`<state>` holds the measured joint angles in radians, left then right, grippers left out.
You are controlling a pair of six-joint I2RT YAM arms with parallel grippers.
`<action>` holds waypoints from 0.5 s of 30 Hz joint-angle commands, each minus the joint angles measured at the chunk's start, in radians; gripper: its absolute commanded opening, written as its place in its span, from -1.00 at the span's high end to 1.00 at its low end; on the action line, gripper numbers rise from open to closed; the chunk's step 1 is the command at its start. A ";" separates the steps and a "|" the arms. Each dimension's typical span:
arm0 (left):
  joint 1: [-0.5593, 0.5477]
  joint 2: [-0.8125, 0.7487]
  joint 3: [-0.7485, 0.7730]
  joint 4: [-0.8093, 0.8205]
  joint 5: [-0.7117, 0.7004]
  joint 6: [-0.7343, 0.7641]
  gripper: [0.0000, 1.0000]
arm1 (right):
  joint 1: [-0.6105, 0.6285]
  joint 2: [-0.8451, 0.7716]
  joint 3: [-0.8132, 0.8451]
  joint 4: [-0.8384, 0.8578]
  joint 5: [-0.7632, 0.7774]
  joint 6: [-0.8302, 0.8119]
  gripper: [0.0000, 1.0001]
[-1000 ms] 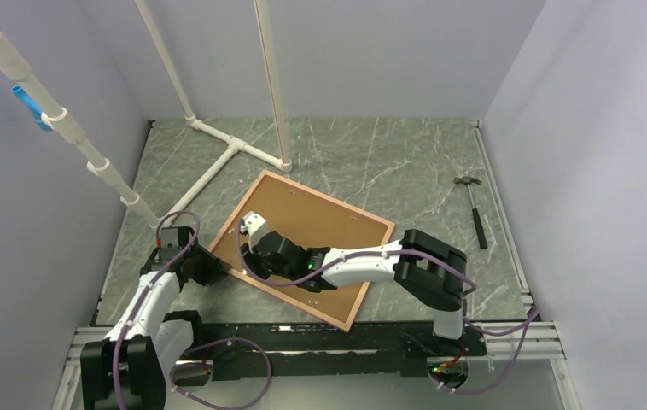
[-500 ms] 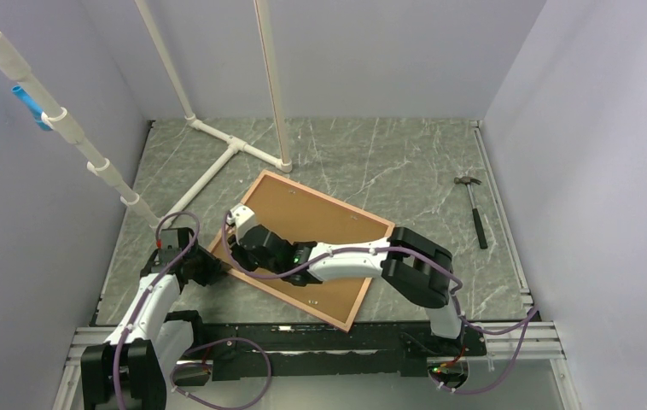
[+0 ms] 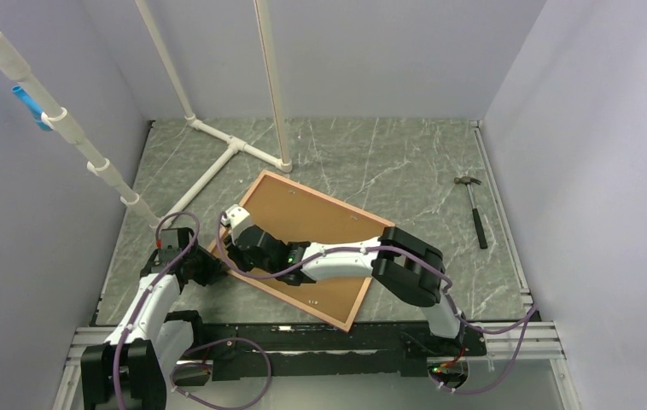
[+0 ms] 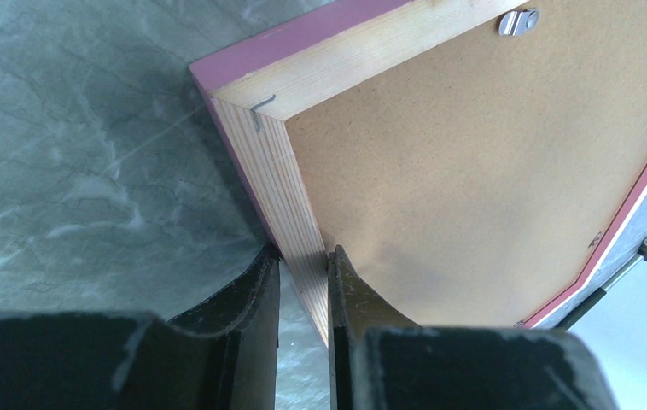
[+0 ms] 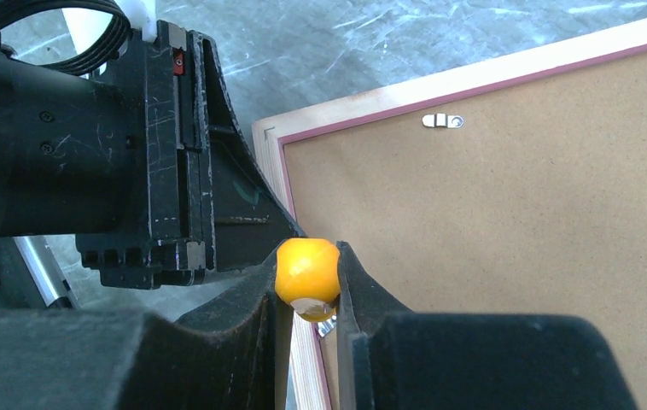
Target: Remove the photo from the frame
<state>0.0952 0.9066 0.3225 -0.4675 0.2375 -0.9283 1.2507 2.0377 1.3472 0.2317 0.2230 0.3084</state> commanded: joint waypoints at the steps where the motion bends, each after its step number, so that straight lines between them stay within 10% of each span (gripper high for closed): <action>1: -0.003 0.016 -0.045 -0.085 -0.050 0.060 1.00 | 0.003 0.016 0.045 -0.036 -0.017 -0.007 1.00; 15: -0.003 0.036 -0.041 -0.078 -0.053 0.063 1.00 | 0.013 0.077 0.240 -0.541 -0.067 -0.035 1.00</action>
<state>0.0952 0.9089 0.3225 -0.4671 0.2375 -0.9287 1.2537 2.0659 1.5257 -0.1200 0.1864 0.3050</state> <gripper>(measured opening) 0.235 0.217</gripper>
